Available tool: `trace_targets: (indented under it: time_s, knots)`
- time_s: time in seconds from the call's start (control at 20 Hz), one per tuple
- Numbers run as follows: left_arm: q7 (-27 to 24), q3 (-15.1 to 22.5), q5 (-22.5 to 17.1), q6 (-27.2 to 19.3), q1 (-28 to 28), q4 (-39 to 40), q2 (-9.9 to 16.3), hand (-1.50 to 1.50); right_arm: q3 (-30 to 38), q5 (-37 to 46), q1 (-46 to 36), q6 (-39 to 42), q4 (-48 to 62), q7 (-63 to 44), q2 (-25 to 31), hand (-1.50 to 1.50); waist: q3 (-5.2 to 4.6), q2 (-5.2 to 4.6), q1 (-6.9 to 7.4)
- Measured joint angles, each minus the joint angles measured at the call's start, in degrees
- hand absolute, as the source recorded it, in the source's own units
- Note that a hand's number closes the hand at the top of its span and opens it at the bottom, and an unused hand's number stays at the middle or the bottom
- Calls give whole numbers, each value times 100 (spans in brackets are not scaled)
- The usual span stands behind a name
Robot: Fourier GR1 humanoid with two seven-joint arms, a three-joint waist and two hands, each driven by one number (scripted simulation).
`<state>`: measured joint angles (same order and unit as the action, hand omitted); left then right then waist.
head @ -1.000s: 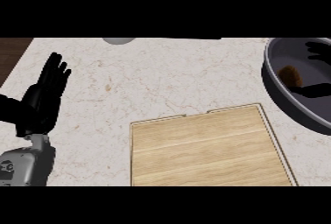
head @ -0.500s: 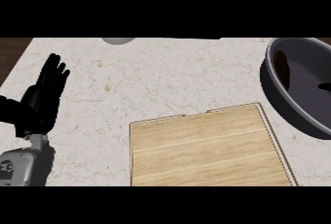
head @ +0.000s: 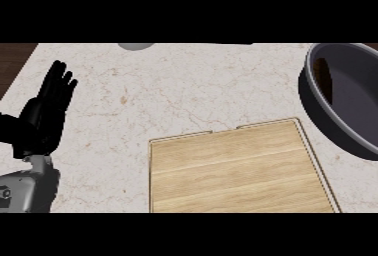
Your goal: Pick the croissant from the tray and place it in the pot
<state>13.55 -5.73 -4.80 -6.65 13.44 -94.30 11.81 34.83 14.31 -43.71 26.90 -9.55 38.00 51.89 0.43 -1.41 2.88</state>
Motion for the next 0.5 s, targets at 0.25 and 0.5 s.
trace_targets:
  time_s: [0.25, 0.5]
  knots:
    - [-28, -16, -20, 13, 21, 45, -20, 0, 8, -24, 192, 166, -31, -41, 250, -150, 5, -7, -5]
    - [-112, 30, 36, -4, 11, 77, -67, 0, -7, -34, 331, 241, -79, -65, 378, -150, 11, -13, -1]
